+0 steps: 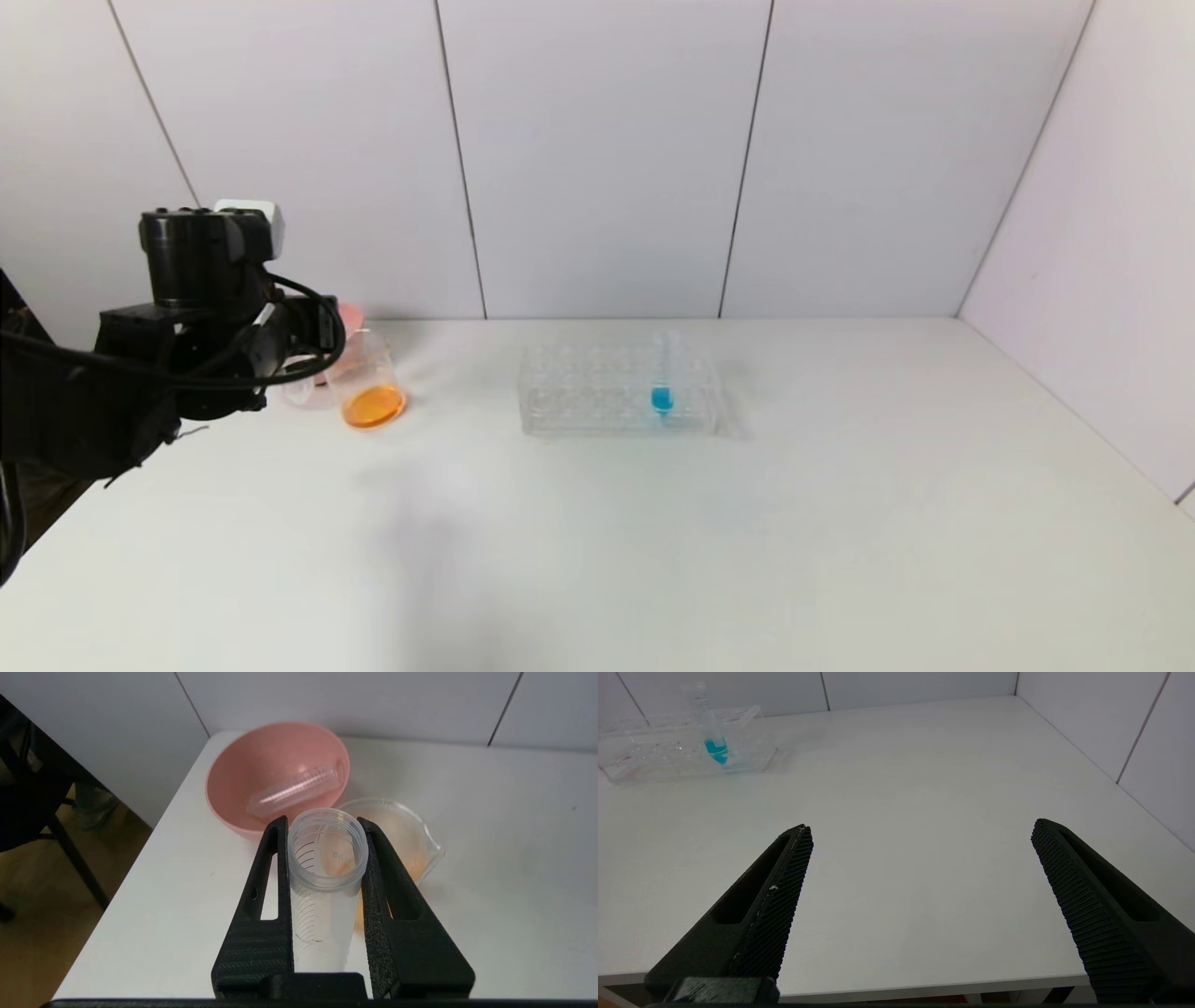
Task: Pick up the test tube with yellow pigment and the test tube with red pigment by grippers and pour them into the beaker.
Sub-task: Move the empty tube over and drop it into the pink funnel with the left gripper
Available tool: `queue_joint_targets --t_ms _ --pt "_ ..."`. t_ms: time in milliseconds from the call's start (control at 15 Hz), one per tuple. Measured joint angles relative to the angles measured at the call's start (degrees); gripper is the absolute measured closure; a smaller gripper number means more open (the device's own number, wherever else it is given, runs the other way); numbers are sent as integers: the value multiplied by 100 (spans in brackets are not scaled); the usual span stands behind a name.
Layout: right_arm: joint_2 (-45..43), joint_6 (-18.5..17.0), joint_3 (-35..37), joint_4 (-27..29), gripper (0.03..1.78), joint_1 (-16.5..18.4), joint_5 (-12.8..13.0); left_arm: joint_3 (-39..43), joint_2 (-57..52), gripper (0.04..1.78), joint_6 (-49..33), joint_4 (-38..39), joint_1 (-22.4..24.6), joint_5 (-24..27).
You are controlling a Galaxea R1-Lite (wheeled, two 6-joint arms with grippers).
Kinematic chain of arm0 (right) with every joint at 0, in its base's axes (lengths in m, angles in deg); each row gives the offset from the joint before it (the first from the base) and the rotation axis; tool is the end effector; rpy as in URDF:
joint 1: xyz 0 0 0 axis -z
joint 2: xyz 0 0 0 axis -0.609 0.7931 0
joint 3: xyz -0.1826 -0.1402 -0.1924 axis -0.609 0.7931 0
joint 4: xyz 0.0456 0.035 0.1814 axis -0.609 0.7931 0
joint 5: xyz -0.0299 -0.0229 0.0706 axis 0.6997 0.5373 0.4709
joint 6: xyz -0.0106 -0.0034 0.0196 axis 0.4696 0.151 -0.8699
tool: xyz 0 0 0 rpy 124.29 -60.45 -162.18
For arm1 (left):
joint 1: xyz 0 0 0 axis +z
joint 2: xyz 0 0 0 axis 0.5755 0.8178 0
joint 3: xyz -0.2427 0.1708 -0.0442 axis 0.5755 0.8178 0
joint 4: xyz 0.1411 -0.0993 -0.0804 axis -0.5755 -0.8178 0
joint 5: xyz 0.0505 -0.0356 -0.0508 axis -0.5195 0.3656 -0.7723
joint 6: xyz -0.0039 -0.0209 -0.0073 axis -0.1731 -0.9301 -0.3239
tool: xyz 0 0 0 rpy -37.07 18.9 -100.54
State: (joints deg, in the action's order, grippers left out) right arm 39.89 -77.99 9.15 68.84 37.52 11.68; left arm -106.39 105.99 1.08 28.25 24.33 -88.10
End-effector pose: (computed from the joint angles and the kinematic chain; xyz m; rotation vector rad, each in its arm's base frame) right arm -0.0228 -0.0008 0.0759 0.0870 -0.0054 -0.0366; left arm 0.3068 -0.0476 0.1996 0.0518 0.1760 0.3134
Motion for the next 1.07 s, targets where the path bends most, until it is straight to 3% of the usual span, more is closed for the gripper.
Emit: queue_joint_targets --t_ms 133,267,733,1067 --pt "0 2 0 0 10 0 0 647 -10 138 93 1507 30 -146" --pt "0 0 0 -2 10 0 0 995 -61 138 106 2285 111 -195" --pt "0 2 0 0 10 0 0 1122 567 138 -13 3222 719 -11" --pt "0 0 0 -2 10 0 0 -402 1797 138 20 3152 1073 107"
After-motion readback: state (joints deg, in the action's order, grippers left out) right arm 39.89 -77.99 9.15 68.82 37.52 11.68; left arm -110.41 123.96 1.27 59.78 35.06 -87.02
